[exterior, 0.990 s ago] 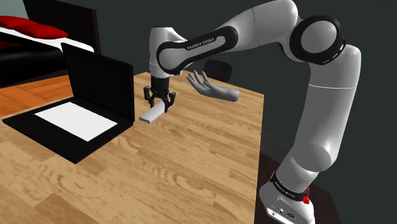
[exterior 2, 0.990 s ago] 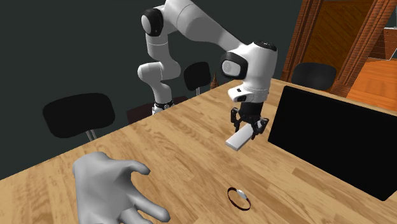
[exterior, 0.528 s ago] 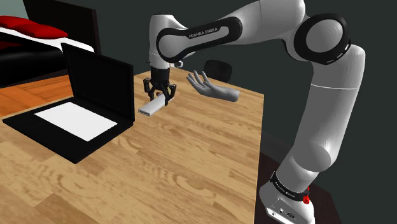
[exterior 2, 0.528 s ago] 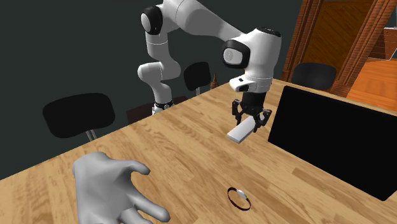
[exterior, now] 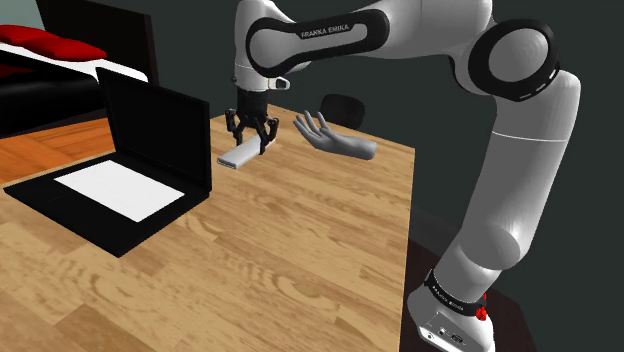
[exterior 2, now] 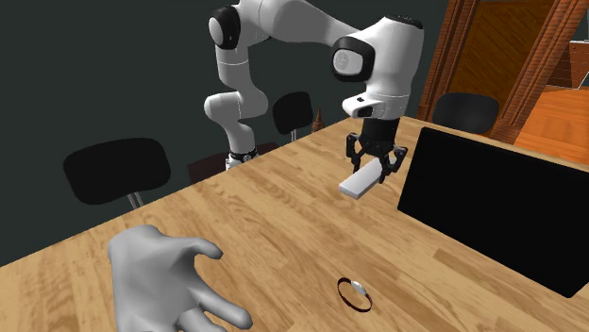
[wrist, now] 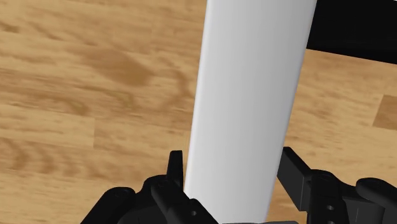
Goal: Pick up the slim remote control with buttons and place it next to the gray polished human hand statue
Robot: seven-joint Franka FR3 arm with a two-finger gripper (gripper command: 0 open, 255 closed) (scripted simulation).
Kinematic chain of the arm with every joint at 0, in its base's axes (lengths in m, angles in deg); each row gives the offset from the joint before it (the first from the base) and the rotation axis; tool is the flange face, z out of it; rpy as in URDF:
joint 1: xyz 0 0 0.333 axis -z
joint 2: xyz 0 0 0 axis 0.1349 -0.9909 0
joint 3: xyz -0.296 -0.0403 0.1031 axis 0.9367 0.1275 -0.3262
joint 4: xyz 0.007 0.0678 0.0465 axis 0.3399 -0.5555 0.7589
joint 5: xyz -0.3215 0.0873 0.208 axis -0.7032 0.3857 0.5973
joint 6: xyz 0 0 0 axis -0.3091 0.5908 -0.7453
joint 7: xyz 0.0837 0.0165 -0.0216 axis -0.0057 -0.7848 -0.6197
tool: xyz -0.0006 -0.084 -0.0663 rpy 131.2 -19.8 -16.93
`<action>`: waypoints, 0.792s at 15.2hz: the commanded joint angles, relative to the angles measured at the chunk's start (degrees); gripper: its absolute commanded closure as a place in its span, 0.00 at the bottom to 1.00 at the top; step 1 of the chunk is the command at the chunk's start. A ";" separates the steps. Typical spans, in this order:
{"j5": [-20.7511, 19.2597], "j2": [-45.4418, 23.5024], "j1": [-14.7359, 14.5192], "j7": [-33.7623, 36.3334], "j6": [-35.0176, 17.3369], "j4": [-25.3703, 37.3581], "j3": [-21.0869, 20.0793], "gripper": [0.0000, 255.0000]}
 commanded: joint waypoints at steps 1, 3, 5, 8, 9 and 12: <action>0.21 0.35 0.07 -0.25 1.54 1.24 -0.03 1.00; 0.34 0.55 0.04 -0.36 3.01 2.53 -0.09 1.00; 0.45 0.71 0.00 -0.45 4.49 3.88 -0.13 1.00; 0.55 0.83 -0.09 -0.56 6.75 6.04 -0.21 1.00; 0.57 0.84 -0.13 -0.59 7.52 6.79 -0.23 1.00; 0.58 0.78 -0.27 -0.66 9.85 9.18 -0.29 1.00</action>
